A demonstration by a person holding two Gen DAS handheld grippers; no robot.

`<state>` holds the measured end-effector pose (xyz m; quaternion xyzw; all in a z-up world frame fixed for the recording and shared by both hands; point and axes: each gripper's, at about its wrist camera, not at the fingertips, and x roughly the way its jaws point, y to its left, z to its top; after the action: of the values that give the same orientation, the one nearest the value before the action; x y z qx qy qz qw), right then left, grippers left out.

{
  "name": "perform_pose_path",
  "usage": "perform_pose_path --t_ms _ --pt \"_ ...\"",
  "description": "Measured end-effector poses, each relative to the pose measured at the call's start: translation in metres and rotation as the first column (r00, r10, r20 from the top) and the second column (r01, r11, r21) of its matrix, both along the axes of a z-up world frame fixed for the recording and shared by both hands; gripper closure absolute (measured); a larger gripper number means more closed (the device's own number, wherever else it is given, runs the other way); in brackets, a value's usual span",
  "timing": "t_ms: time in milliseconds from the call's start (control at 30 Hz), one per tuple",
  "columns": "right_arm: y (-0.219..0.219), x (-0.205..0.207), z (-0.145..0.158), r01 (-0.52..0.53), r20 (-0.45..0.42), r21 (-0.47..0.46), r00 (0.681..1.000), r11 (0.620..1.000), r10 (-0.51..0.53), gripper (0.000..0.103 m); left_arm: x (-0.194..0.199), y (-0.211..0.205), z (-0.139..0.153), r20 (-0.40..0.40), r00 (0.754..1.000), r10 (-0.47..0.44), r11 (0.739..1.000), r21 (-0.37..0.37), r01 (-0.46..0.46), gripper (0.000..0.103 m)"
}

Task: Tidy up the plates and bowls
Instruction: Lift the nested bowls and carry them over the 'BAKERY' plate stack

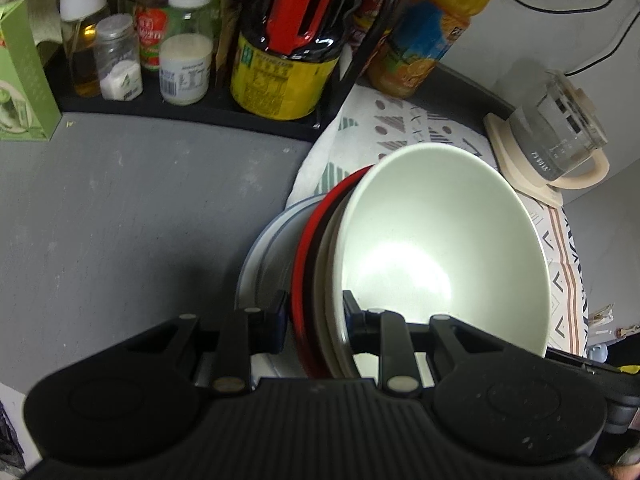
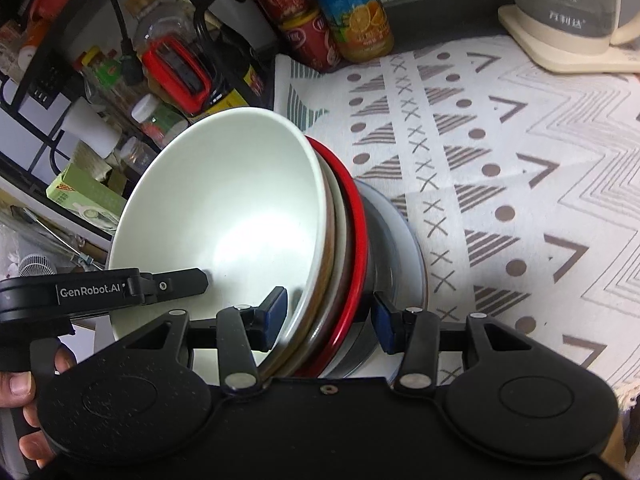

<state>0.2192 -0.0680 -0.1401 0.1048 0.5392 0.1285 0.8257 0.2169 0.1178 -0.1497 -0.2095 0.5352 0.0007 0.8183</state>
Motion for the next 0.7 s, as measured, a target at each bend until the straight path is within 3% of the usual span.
perform_pose_path --t_ms 233,533,700 --pt "0.006 0.002 -0.009 0.007 -0.039 -0.018 0.999 1.000 -0.008 0.058 0.000 0.004 -0.015 -0.039 0.999 0.003 1.000 -0.010 -0.004 0.078" --pt "0.006 0.002 -0.012 0.022 -0.037 -0.026 0.999 0.999 -0.023 0.057 -0.001 0.004 -0.018 -0.004 1.000 0.000 1.000 -0.024 0.000 0.078" --pt "0.007 0.002 -0.015 0.023 -0.032 -0.009 0.999 1.000 -0.023 0.055 -0.001 0.006 -0.017 0.015 1.000 0.000 1.000 -0.031 0.000 0.073"
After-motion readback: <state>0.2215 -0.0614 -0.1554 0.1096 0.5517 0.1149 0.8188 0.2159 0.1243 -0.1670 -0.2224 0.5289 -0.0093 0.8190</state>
